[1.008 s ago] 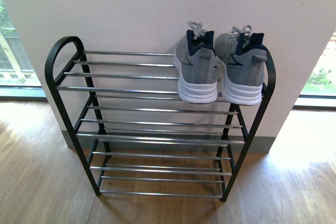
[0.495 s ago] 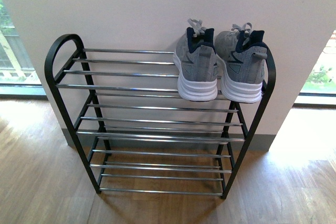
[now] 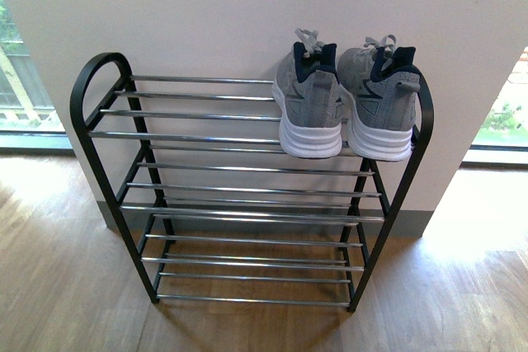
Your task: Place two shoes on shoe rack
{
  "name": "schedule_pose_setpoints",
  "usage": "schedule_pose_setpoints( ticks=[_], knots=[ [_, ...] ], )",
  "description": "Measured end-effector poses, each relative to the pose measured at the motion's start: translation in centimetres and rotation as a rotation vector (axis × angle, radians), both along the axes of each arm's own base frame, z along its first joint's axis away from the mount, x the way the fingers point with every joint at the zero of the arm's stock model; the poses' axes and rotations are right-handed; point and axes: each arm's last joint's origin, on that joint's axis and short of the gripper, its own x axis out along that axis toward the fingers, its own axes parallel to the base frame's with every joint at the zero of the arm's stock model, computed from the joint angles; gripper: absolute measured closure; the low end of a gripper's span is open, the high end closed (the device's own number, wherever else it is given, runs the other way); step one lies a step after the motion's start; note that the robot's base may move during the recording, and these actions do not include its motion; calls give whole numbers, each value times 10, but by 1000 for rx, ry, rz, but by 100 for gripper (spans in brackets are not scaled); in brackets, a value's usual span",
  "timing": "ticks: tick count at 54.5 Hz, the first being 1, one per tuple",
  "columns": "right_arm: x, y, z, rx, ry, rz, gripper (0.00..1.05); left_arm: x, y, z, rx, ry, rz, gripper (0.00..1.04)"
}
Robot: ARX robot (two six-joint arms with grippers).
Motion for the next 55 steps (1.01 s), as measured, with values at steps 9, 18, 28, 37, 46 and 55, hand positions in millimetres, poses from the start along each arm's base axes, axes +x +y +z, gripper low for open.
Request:
schedule_pose_setpoints(
  ticks=[9,18,28,37,46,55],
  knots=[
    [0,0,0,0,0,0,9,-10,0,-4,0,21,0,103],
    [0,0,0,0,0,0,9,-11,0,-4,0,18,1,103],
    [0,0,0,0,0,0,9,-11,0,-4,0,17,2,100],
    [0,0,0,0,0,0,9,-11,0,-4,0,17,1,65],
    [0,0,0,0,0,0,9,-11,0,-4,0,17,-1,24],
    [0,0,0,2,1,0,9,-11,0,-4,3,17,2,10]
  ],
)
